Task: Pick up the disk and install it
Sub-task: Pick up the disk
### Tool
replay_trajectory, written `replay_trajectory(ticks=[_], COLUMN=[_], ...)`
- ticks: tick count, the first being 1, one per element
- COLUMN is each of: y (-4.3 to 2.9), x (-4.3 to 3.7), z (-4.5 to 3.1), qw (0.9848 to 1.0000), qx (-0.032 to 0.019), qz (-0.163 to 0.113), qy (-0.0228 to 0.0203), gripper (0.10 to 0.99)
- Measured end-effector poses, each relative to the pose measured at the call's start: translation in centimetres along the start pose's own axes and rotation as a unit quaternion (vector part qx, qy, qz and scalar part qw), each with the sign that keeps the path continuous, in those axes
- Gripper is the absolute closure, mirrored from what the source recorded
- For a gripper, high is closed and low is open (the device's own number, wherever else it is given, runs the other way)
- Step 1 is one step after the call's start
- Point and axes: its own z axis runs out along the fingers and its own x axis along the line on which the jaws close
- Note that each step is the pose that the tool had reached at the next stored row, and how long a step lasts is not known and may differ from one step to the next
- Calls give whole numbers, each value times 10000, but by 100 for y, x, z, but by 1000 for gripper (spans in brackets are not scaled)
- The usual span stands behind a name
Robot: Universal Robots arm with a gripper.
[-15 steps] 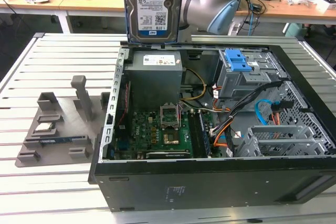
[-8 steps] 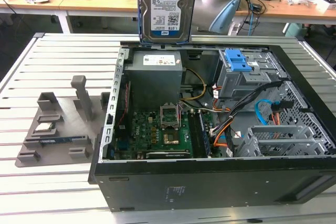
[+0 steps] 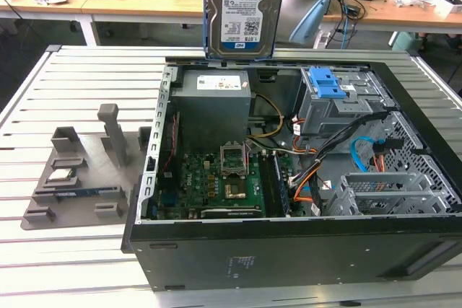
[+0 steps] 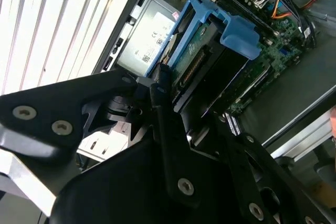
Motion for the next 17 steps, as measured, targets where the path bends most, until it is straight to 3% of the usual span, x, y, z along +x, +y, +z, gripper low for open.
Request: replay_trajectory(ticks=[9,17], y=[-275,-276], x=[7,47], z=[-13,-14], qw=[10000,10000], qx=[0,0], qz=[0,0], qy=[0,0], gripper=[737,737])
